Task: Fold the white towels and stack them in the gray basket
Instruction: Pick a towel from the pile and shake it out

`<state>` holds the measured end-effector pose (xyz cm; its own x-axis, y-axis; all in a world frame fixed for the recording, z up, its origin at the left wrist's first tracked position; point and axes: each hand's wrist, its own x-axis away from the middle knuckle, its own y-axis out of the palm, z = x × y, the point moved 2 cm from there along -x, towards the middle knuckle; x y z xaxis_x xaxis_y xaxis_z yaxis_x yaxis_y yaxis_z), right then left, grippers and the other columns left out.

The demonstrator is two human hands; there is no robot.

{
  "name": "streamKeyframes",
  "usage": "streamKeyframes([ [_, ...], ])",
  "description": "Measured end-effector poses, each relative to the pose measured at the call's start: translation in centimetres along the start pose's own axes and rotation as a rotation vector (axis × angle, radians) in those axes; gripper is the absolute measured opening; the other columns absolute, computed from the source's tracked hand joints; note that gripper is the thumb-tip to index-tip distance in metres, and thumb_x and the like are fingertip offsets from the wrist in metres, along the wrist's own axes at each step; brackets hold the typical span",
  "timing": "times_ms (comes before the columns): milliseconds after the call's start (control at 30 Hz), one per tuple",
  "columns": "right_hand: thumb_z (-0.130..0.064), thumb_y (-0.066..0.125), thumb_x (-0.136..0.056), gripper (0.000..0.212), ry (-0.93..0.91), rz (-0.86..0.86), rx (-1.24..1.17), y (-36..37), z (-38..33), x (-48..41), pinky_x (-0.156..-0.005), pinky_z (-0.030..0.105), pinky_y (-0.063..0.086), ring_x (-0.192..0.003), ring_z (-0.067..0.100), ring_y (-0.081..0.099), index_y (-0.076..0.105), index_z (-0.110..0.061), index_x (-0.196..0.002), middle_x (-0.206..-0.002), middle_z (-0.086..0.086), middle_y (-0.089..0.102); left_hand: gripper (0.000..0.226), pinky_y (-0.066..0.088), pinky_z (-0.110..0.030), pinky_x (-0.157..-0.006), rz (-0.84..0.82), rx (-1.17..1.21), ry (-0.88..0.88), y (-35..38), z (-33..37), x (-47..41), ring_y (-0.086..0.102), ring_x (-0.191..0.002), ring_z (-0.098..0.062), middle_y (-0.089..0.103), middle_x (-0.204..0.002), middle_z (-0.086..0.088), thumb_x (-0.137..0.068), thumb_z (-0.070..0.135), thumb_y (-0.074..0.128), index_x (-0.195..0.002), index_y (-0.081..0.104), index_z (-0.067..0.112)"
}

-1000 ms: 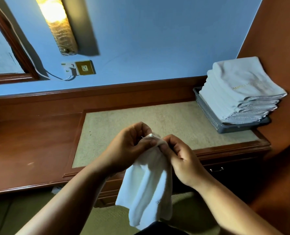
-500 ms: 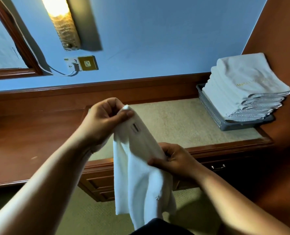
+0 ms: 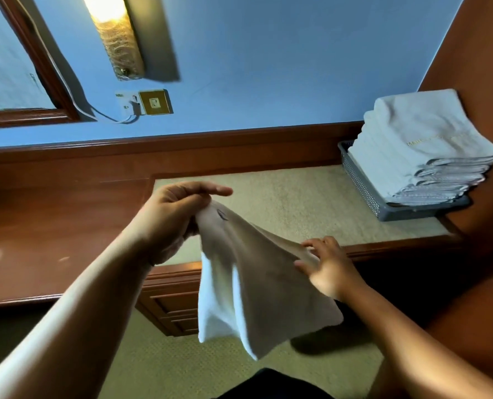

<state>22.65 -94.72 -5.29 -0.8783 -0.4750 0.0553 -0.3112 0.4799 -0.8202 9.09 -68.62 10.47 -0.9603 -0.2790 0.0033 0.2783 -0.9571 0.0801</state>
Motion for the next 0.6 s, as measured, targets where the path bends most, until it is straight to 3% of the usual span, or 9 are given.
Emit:
streamKeyframes([
  [67, -0.06, 0.082, -0.067, 0.067, -0.05, -0.074, -0.307, -0.9, -3.8, 2.1, -0.087, 0.023, 0.05, -0.102, 0.003, 0.057, 0.052, -0.039, -0.123, -0.117, -0.013, 0.05, 0.047, 0.06, -0.036, -0.064, -0.067, -0.025, -0.014, 1.8, -0.6, 0.3, 0.063, -0.076, -0.034, 0.064, -0.092, -0.027, -0.103, -0.002, 0.041, -0.092, 0.082, 0.018],
  [167, -0.076, 0.079, -0.051, 0.09, -0.223, -0.176, -0.4, -2.2, -9.2, 5.2, -0.083, 0.016, 0.049, -0.104, -0.005, 0.057, 0.043, -0.045, -0.128, -0.115, -0.022, 0.056, 0.042, 0.061, -0.036, -0.067, -0.107, -0.058, -0.015, 5.2, -1.3, 0.5, 0.066, -0.078, -0.03, 0.069, -0.084, -0.015, -0.103, -0.001, 0.044, -0.096, 0.08, 0.02],
  [233, -0.067, 0.071, -0.062, 0.06, -0.27, -0.004, -0.405, -2.6, -10.9, 6.0, -0.074, 0.014, 0.048, -0.092, -0.005, 0.059, 0.052, -0.041, -0.113, -0.101, -0.023, 0.062, 0.034, 0.06, -0.035, -0.071, -0.15, -0.096, 0.014, 7.4, -1.5, 0.6, 0.072, -0.082, -0.025, 0.073, -0.084, -0.004, -0.103, 0.002, 0.047, -0.105, 0.077, 0.018],
  [300, -0.053, 0.058, -0.075, 0.025, -0.225, 0.244, -0.541, -3.3, -11.1, 5.6, -0.057, 0.02, 0.045, -0.068, 0.0, 0.06, 0.059, -0.031, -0.088, -0.078, -0.016, 0.065, 0.027, 0.059, -0.04, -0.078, -0.22, -0.07, 0.064, 8.9, -0.7, 0.4, 0.072, -0.087, -0.026, 0.074, -0.088, -0.009, -0.104, 0.01, 0.049, -0.118, 0.071, 0.015],
  [367, -0.046, 0.056, -0.081, 0.021, -0.179, 0.35, -0.705, -4.5, -11.0, 5.0, -0.056, 0.025, 0.048, -0.062, 0.003, 0.064, 0.065, -0.027, -0.08, -0.071, -0.011, 0.069, 0.036, 0.054, -0.045, -0.085, -0.234, 0.104, 0.117, 8.7, 0.6, 0.1, 0.068, -0.092, -0.035, 0.07, -0.093, -0.022, -0.099, 0.016, 0.044, -0.13, 0.061, 0.006],
  [433, -0.037, 0.06, -0.088, 0.019, -0.236, 0.366, -0.754, -6.0, -11.0, 4.9, -0.057, 0.026, 0.05, -0.065, 0.009, 0.069, 0.07, -0.023, -0.08, -0.073, -0.005, 0.073, 0.042, 0.049, -0.044, -0.094, -0.172, 0.129, 0.224, 7.3, 1.2, -0.8, 0.064, -0.104, -0.036, 0.068, -0.106, -0.021, -0.096, 0.014, 0.043, -0.135, 0.055, 0.004],
  [500, -0.029, 0.059, -0.092, 0.018, -0.336, 0.288, -0.774, -7.4, -11.5, 5.2, -0.057, 0.029, 0.052, -0.067, 0.015, 0.07, 0.072, -0.021, -0.082, -0.074, 0.0, 0.073, 0.045, 0.044, -0.041, -0.105, -0.166, -0.079, 0.272, 6.2, 0.0, -1.4, 0.061, -0.12, -0.027, 0.067, -0.125, -0.01, -0.096, 0.019, 0.047, -0.14, 0.052, 0.011],
  [600, -0.022, 0.056, -0.095, 0.019, -0.403, 0.088, -0.929, -8.9, -11.8, 5.5, -0.068, 0.023, 0.054, -0.081, 0.012, 0.072, 0.075, -0.026, -0.091, -0.083, -0.002, 0.075, 0.048, 0.04, -0.049, -0.113, -0.384, -0.232, 0.151, 6.6, -3.7, -0.6, 0.055, -0.131, -0.027, 0.061, -0.138, -0.009, -0.099, 0.029, 0.048, -0.142, 0.049, 0.009],
])
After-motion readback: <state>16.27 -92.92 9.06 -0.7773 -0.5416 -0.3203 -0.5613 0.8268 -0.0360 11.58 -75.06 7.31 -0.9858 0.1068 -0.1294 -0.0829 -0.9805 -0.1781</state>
